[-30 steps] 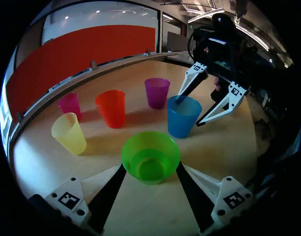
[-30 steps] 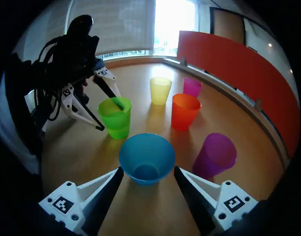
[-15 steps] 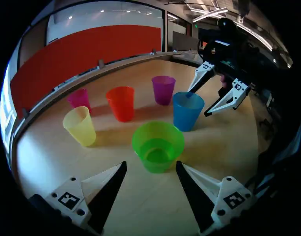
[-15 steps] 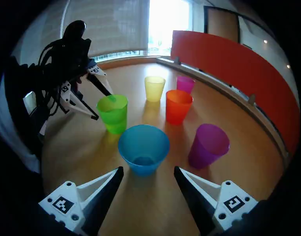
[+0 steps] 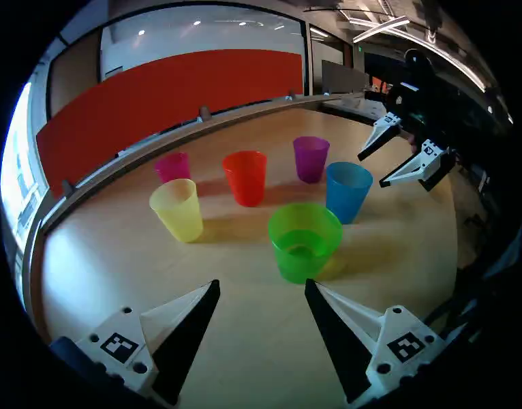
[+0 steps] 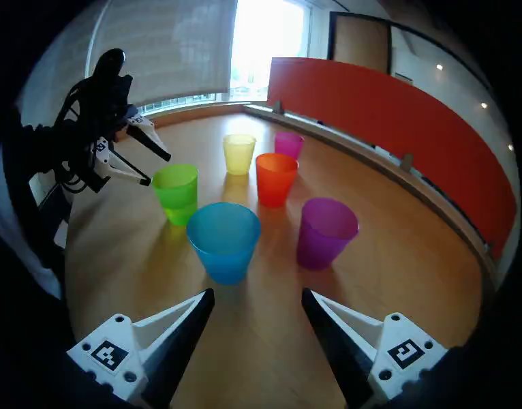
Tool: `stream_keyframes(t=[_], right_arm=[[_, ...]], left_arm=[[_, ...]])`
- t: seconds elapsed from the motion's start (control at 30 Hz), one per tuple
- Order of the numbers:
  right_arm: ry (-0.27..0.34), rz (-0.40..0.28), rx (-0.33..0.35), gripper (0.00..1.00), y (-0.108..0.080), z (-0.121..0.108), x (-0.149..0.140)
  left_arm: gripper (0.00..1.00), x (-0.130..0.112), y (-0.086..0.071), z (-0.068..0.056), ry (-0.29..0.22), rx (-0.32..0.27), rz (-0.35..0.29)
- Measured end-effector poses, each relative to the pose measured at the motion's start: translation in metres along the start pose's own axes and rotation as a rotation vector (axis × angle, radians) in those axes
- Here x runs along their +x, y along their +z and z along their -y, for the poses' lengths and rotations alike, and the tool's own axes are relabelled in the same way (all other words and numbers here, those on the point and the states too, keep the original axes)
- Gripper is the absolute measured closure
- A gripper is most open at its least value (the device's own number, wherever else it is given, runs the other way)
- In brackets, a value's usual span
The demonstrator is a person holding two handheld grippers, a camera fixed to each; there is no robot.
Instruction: Pour water
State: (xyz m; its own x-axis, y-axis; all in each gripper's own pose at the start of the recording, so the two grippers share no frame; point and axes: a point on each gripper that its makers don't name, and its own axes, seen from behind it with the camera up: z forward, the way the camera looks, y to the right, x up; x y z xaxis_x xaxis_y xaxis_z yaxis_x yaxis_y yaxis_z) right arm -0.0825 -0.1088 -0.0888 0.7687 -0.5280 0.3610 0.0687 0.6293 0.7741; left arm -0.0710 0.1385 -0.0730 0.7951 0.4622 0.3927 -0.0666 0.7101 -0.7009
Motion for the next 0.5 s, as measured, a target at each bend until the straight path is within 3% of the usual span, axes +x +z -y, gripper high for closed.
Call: stream_keyframes(t=[0.5], right_arm=[[0.125, -0.062, -0.163, 0.0, -0.037, -0.035, -0.01]], left_arm=[[0.08, 0.001, -0.026, 0.039, -0.08, 0.156, -0.082]])
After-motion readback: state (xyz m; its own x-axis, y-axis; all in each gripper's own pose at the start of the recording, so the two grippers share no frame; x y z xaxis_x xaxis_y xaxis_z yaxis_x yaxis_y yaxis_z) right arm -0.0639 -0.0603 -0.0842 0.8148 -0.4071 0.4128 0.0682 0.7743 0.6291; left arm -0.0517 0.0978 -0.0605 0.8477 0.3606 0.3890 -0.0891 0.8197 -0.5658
